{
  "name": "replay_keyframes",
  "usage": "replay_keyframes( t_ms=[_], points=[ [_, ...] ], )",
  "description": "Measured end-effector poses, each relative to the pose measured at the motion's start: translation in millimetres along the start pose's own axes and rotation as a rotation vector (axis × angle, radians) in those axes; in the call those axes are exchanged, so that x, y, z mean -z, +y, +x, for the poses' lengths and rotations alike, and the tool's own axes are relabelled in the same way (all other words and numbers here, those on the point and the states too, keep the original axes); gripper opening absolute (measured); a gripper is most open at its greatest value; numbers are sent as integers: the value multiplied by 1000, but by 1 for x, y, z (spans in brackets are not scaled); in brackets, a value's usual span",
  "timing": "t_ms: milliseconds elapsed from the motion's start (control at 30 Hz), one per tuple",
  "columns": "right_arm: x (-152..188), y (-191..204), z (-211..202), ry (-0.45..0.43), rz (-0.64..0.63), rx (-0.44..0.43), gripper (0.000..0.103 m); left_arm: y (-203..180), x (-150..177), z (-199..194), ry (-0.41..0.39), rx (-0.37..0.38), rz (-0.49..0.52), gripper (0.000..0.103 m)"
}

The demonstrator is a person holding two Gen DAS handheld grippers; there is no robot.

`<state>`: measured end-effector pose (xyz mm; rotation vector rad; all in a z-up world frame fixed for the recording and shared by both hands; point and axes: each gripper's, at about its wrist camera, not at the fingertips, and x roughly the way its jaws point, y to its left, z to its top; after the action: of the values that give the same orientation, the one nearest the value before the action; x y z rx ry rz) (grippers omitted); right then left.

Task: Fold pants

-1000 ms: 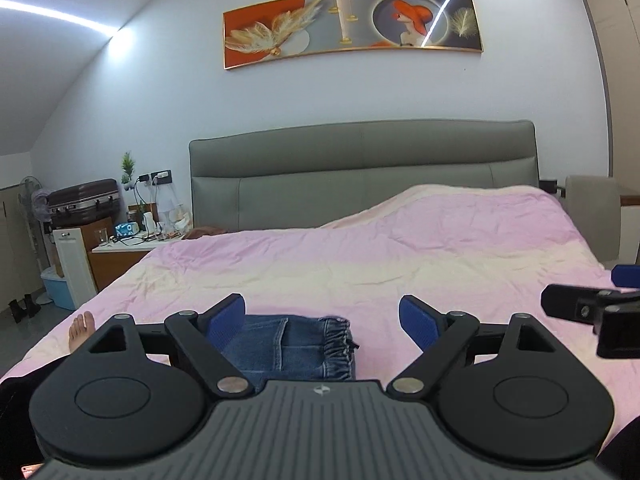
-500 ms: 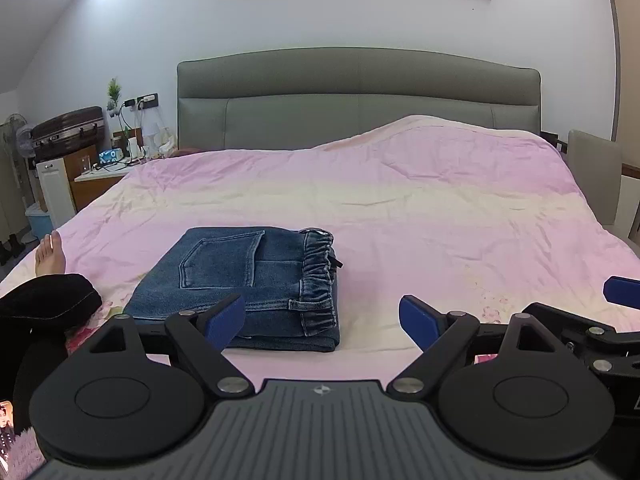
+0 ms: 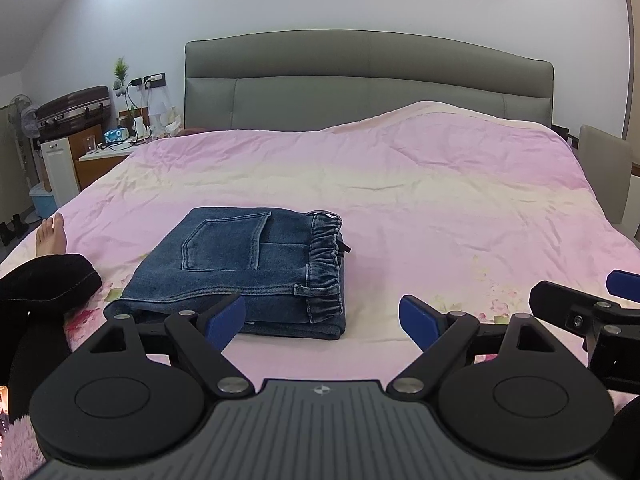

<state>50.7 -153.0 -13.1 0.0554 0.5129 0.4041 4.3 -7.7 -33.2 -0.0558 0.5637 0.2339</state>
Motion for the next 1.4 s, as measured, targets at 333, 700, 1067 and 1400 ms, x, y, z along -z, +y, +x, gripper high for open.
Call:
replay_keyframes(
  t_ms=[333,700,1067,1400],
  points=[
    [-3,1,-9,-26,-5,-14,98,-3,-4,-4,-7,-2,8,101],
    [-2,1,-13,-28,-6,-23,98,-3,-4,-6,-12,-8,10,101],
    [-2,3,-17,-40,-22,-28,98,-1,-4,-9,-21,-14,1,101],
    [-3,4,-20,-44,-28,-30,98,0,-4,-12,-25,-19,-5,101]
  ],
)
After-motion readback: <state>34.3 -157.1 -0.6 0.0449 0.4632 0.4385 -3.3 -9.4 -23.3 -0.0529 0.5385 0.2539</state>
